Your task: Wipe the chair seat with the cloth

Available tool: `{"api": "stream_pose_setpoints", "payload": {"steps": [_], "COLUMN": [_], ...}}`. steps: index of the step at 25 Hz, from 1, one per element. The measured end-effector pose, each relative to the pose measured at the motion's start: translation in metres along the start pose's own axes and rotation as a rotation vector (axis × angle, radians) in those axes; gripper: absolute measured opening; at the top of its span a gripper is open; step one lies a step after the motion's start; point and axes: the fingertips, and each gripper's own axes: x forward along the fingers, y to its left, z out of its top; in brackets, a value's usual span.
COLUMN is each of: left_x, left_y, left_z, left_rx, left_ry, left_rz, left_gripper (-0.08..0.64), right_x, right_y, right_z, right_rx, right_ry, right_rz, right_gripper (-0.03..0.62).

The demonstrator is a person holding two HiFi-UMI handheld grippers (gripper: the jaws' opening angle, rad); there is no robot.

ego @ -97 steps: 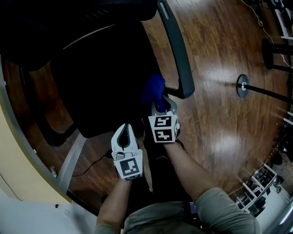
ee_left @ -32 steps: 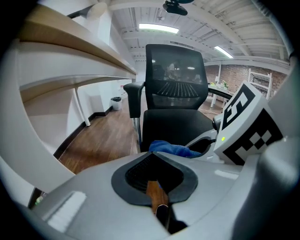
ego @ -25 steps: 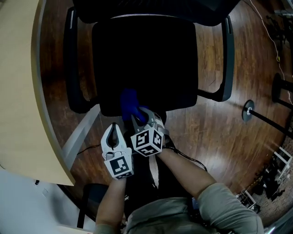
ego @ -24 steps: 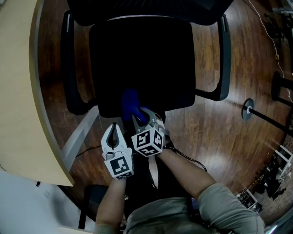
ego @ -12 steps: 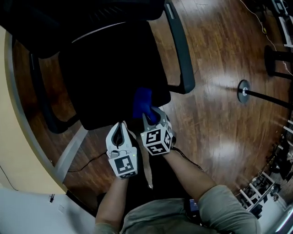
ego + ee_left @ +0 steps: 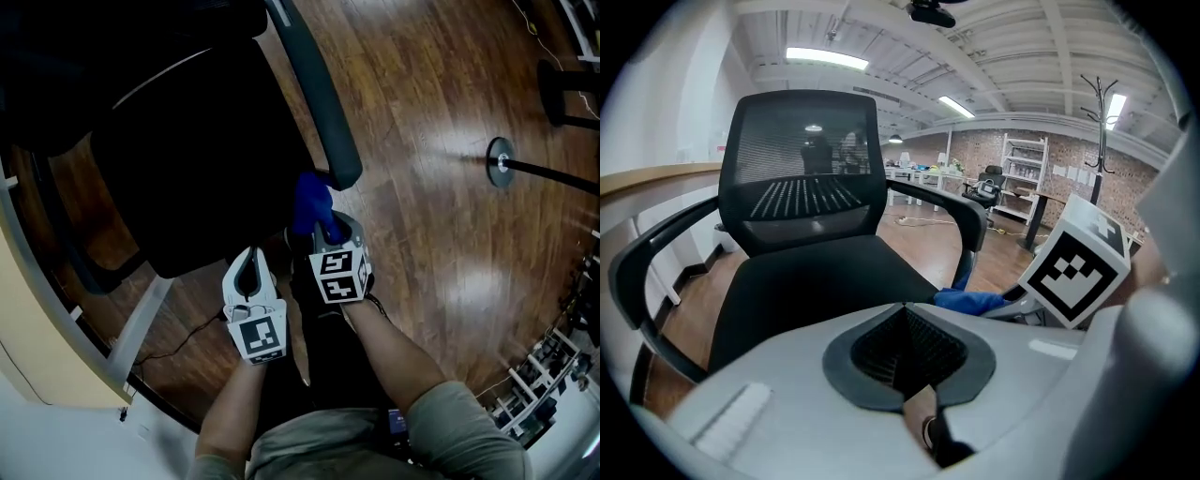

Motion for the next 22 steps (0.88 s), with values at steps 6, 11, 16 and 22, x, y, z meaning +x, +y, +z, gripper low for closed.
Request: {"api": "stream_pose_setpoints", "payload": {"steps": [6, 11, 16, 22], "left_x": [0.01, 0.02, 0.01, -0.022], "left_y": [-0.006, -0.01, -0.004, 0.01], "left_z": [-0.001, 0.009, 0.039, 0.091], "left_rx": [-0.001, -0.021, -0.029, -0.049], "left_ry": [0.009, -0.02, -0.042, -0.078], "left_rz": [-0.006, 0.009, 0.022, 0.063], "left_gripper": [0.005, 0.005, 0.005, 0.005], "right_x": [0.018, 0.011, -0.023, -0.083], "right_y": [-0.014, -0.016, -0.003, 0.016], "right_z": [-0.011, -0.008, 0.011, 0.054], "right_rx": [0.02, 0.0, -0.033, -0.126], "right_ry": [0.051, 0.061, 0.054, -0.017], "right_rz": [-0.005, 0.018, 0.049, 0.117], "right_gripper": [0.101, 0.101, 0.103, 0.103]}}
